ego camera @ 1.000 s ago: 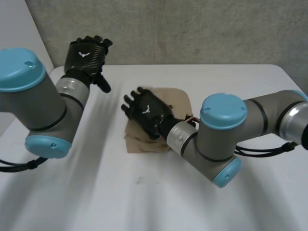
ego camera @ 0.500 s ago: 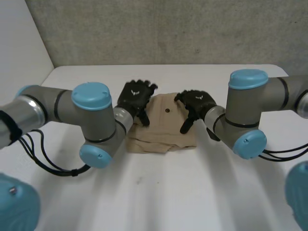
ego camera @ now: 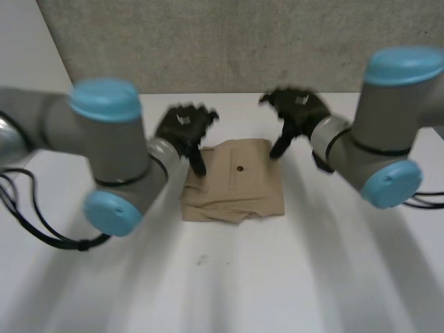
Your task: Fold the shorts.
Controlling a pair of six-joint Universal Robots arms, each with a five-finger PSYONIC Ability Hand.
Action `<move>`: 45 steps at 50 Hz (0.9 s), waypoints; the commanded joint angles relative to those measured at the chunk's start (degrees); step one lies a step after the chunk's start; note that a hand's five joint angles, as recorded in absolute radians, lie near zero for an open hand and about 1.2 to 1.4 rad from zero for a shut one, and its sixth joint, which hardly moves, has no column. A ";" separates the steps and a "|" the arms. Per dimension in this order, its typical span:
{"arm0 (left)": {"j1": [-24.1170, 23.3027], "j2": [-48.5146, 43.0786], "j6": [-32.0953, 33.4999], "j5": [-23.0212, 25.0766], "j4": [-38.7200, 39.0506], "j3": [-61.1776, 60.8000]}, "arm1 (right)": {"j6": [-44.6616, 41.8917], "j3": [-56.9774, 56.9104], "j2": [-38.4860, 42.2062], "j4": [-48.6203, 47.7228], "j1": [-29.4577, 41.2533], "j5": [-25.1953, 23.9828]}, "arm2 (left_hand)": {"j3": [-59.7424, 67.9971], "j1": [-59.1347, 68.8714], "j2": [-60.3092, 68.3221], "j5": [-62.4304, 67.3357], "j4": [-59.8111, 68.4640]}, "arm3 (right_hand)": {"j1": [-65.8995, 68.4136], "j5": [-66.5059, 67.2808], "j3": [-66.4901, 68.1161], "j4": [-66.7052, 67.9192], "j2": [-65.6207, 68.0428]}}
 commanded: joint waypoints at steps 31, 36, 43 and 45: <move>11.98 43.24 -5.53 -2.44 0.16 -30.92 | -0.78 31.81 -40.43 -5.18 -7.03 10.84 | -1.68 -1.27 -1.12 -1.50 -1.47 | -0.37 -3.65 -0.04 -3.22 -2.63; 12.24 42.71 -5.53 -2.43 0.25 -30.04 | -1.40 31.37 -39.82 -4.74 -6.68 11.10 | -1.68 -1.27 -1.12 -1.50 -1.47 | -0.37 -3.65 -0.04 -3.22 -2.63; 13.83 41.48 -5.53 -2.26 0.16 -29.08 | -1.58 31.02 -38.41 -4.74 -6.68 10.67 | -1.68 -1.27 -1.12 -1.50 -1.47 | -0.37 -3.65 -0.04 -3.22 -2.63; 13.83 41.48 -5.53 -2.26 0.25 -29.16 | -1.75 31.02 -38.32 -4.74 -6.50 10.40 | -1.68 -1.27 -1.12 -1.50 -1.47 | -0.37 -3.65 -0.04 -3.22 -2.63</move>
